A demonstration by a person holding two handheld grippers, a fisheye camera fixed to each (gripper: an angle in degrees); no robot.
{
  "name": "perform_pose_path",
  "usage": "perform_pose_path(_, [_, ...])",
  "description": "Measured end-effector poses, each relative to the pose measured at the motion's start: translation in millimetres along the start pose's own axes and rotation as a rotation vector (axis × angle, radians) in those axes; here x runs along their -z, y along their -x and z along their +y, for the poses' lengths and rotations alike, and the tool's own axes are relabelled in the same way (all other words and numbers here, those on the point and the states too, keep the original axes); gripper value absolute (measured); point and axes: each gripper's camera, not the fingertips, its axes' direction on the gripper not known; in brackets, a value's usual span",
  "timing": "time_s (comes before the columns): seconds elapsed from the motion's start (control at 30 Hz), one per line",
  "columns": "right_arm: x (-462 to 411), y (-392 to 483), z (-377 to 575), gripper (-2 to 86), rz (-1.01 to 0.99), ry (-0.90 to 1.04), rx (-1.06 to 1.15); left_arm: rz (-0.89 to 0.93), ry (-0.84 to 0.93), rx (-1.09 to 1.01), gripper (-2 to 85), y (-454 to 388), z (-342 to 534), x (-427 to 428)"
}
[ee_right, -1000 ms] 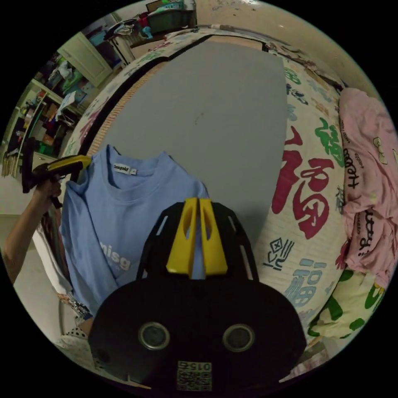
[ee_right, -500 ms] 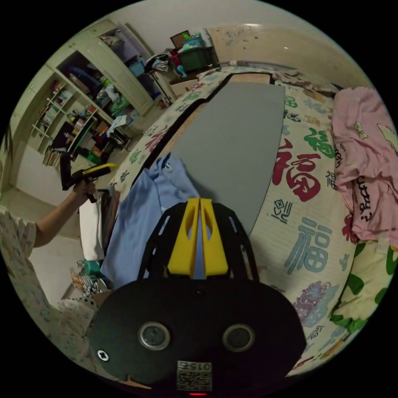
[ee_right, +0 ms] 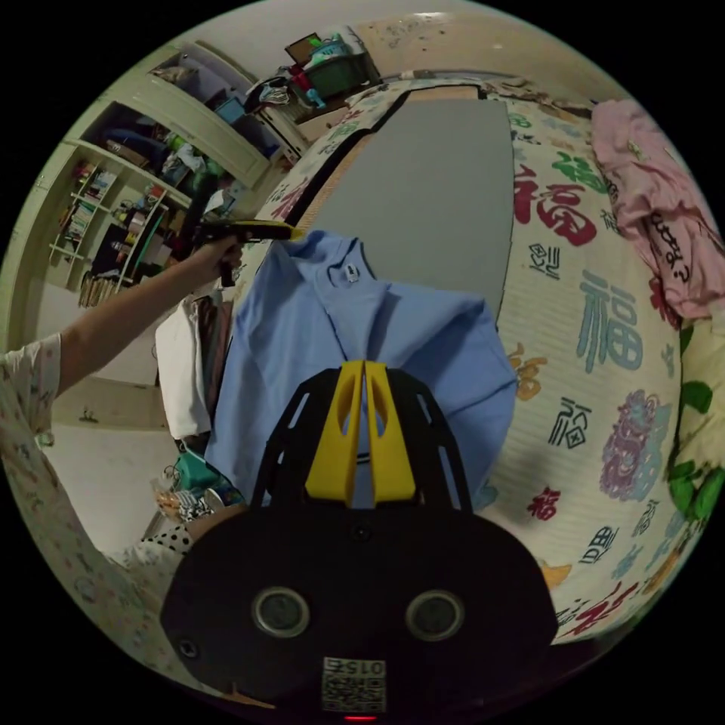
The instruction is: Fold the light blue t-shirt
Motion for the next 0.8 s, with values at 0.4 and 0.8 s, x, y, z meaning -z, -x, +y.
perform_pose_path(0.4, [51,31,79,-0.5,0.023,-0.112,-0.004,-0.103,-0.103,-0.169,-0.8,23,79,120])
perform_pose_path(0.8, [34,89,252,5.8,0.064,0.197,0.113,0.082,0.192,-0.258,-0.8,-16,380,211])
